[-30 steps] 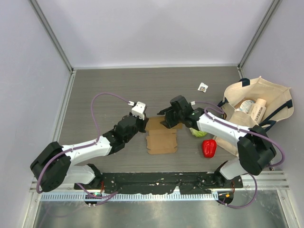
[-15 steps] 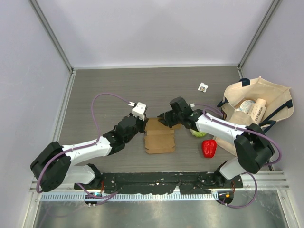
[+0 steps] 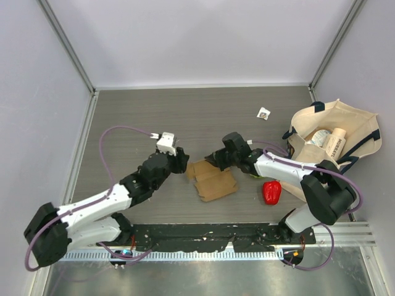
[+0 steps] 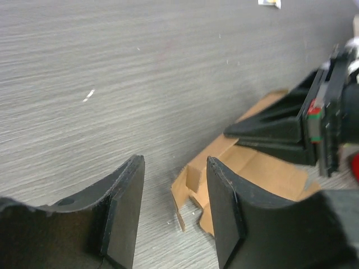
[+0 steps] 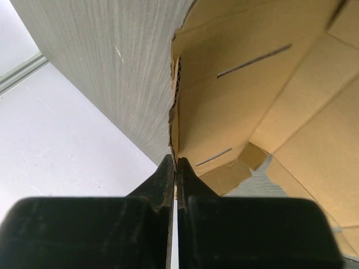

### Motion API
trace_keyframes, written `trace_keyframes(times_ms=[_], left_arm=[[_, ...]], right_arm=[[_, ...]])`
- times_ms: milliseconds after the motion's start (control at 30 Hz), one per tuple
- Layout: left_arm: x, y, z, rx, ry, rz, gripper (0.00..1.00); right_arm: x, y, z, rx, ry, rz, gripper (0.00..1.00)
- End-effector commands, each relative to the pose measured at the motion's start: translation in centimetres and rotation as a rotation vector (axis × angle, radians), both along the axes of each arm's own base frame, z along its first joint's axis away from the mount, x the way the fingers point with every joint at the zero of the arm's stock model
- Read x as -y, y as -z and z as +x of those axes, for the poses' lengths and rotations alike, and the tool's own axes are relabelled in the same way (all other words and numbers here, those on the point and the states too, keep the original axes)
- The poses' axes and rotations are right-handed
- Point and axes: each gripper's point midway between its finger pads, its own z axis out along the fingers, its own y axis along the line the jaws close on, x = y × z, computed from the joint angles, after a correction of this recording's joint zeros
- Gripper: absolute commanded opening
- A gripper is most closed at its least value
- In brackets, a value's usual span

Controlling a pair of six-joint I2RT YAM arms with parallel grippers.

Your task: Fold the paper box

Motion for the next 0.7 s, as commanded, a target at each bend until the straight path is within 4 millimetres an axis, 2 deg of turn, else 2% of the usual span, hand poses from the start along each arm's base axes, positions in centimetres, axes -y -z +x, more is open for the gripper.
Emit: trace_keyframes(times_ms=[0,100,233,267,333,367,500,667], left_arm=[[-4.7,-0.3,-0.3,-0.073,-0.248,-0.124,0.50],[-7.3,2.1,-0.5,-0.123,-0.315,-0.127,0.48],[-6.0,3.9,-0.6,-0.185,-0.215,-0.095,0.46],[-5.3,5.0,-0.7,-0.222,-0.180,-0.065,0.47],[-4.7,5.4,-0.6,-0.248,-0.161,-0.049,0.47],[-4.4,6.2,-0.6,-0.270,-0.146,-0.029,0.47],[-2.2,6.4,-1.0,-0.276,-0.032,-0.073,0.50],[-0.6,4.7,-0.7,-0.205,0.041,-0.140,0.50]], right_arm=[[-0.3,-0.5,0.0,0.035,-0.008,0.042,0.00],[-0.3,-0.6,-0.1,0.046,-0.008,0.048,0.00],[-0.4,-0.8,-0.1,0.054,-0.010,0.060,0.00],[-0.7,-1.5,0.2,0.080,-0.016,0.085,0.00],[-0.8,-2.1,0.3,0.098,-0.017,0.095,0.00],[-0.8,-2.2,0.4,0.109,-0.016,0.092,0.00],[-0.8,-3.0,0.7,0.135,-0.009,0.111,0.00],[-1.0,-3.3,0.9,0.156,-0.016,0.126,0.00]])
